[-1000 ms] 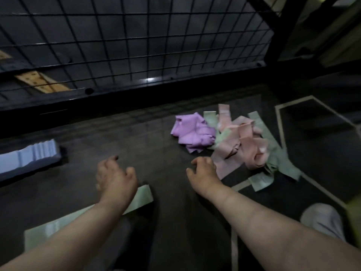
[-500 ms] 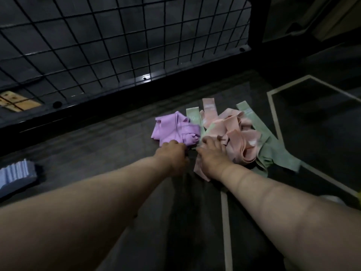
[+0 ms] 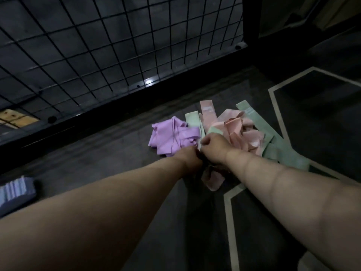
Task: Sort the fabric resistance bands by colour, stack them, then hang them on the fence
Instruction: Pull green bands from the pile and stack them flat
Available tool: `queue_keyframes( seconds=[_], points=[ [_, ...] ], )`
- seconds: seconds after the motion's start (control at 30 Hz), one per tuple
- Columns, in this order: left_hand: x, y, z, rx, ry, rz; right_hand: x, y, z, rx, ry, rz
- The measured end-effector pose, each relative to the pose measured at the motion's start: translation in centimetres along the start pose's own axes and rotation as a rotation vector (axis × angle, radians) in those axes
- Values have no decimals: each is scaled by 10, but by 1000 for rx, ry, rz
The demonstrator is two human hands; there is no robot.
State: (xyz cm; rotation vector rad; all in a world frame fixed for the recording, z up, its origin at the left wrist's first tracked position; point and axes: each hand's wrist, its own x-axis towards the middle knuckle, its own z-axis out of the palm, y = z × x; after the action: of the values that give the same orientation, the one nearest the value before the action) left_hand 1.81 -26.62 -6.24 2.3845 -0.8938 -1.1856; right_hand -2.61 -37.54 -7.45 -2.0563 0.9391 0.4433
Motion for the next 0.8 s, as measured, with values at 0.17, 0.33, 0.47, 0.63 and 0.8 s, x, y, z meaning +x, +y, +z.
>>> queue_keyframes(
  seconds=[0.17,0.33,0.47,0.63,0.8],
  points=[
    [-7,-10,7,-231,34,-68,0,5,11,347,5,278],
    [-11,-11,0,-772,152,-210,-1,-10,-18,537,14,296],
    [-20,-10,-6,-1108,121,-234,-4,-10,-32,609,-279,349],
    [-23,-5,-3,-1194,98,-160,-5,-1,-38,579,-414,327],
    [-27,3,-5,-1189,61,-189,-5,-11,-37,787,-218,212]
  ],
)
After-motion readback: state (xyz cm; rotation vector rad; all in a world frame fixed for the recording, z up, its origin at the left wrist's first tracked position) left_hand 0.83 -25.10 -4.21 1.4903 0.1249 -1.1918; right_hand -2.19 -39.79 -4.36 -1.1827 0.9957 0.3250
